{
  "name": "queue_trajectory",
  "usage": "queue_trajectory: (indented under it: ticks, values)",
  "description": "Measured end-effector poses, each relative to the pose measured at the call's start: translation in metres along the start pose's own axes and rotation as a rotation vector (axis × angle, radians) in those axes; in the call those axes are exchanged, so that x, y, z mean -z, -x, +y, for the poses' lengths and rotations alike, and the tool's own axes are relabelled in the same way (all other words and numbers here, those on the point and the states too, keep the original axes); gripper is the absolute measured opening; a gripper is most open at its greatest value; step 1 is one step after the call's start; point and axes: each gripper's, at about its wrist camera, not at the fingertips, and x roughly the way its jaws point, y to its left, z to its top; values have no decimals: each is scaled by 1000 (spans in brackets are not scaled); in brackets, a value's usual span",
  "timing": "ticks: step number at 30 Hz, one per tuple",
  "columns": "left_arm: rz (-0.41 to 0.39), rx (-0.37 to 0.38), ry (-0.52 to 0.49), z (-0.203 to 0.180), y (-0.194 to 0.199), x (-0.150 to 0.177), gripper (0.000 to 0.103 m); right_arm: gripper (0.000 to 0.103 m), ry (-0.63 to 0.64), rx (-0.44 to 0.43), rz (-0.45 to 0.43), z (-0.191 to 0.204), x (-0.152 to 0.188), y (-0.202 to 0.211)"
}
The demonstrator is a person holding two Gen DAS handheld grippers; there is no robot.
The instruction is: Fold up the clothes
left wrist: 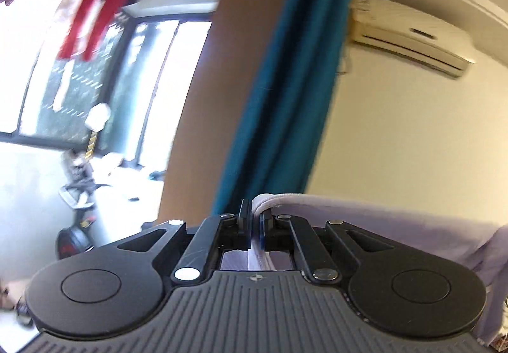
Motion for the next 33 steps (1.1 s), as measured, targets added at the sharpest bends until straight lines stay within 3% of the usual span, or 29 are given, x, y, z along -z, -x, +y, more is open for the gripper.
queue_trajectory:
  ticks: [3, 5, 8, 10, 11, 13, 18, 23, 27, 29, 33]
  values:
    - [130, -71, 3, 27, -8, 24, 6, 10, 63, -82, 8, 19, -4, -4]
    - [262, -109, 11, 46, -20, 53, 8, 10, 87, -125, 89, 27, 4, -14]
    - [493, -160, 33, 67, -38, 104, 19, 10, 102, -173, 192, 35, 26, -17]
    - [588, -152, 34, 73, -41, 129, 32, 10, 101, -201, 237, 39, 38, -13]
    - [603, -148, 17, 73, -41, 136, 38, 10, 100, -216, 257, 41, 43, -11]
    - [589, -112, -24, 64, -39, 141, 71, 10, 107, -251, 272, 44, 48, -3]
    - [536, 122, -102, 7, -39, 132, 96, 10, 144, -304, 271, 53, 42, 22]
    - [505, 392, -242, -76, -46, 140, 102, 10, 142, -312, 267, 60, 35, 33]
    - [517, 513, -402, -131, -53, 163, 103, 10, 143, -310, 260, 62, 38, 32]
    - [544, 529, -482, -147, -66, 185, 103, 10, 144, -311, 254, 59, 37, 34]
    - [579, 471, -629, -163, -98, 222, 103, 10, 136, -309, 247, 56, 34, 39]
